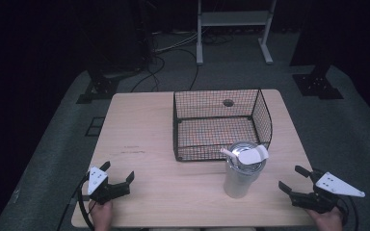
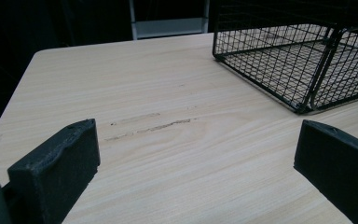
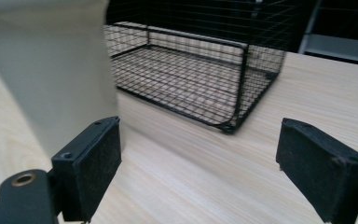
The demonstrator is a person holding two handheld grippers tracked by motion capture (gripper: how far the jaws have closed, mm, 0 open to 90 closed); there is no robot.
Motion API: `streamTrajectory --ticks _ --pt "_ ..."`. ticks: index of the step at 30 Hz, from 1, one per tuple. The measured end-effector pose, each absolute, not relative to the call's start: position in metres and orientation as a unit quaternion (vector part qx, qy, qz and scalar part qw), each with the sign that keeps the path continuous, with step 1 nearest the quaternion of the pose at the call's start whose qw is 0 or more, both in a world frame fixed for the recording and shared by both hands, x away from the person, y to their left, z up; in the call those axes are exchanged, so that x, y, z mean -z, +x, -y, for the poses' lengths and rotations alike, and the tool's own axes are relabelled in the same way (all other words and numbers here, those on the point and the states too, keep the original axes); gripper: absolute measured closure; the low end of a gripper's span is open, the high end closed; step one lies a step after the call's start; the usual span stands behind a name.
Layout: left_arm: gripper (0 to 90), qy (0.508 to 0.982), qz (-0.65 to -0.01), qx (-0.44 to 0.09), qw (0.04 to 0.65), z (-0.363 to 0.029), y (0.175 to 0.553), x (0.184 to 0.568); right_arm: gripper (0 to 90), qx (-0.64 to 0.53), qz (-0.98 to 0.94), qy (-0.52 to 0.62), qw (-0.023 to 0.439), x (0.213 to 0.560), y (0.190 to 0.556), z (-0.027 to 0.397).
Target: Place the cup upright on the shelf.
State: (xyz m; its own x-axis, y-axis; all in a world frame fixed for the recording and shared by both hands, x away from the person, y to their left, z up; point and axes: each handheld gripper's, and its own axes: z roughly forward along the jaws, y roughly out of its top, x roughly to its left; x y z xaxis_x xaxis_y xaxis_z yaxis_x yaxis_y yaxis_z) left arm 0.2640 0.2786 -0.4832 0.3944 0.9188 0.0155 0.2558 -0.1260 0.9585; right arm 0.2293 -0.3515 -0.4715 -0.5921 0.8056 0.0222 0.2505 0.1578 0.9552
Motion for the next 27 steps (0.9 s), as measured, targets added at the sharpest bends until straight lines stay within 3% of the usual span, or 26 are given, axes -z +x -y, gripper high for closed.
streamTrajectory --ticks 27 --pt "0.0 0.676 -0.426 -0.339 0.497 -0.278 0.261 0.483 12.6 -0.553 -0.769 0.269 0.176 0.448 0.229 0.284"
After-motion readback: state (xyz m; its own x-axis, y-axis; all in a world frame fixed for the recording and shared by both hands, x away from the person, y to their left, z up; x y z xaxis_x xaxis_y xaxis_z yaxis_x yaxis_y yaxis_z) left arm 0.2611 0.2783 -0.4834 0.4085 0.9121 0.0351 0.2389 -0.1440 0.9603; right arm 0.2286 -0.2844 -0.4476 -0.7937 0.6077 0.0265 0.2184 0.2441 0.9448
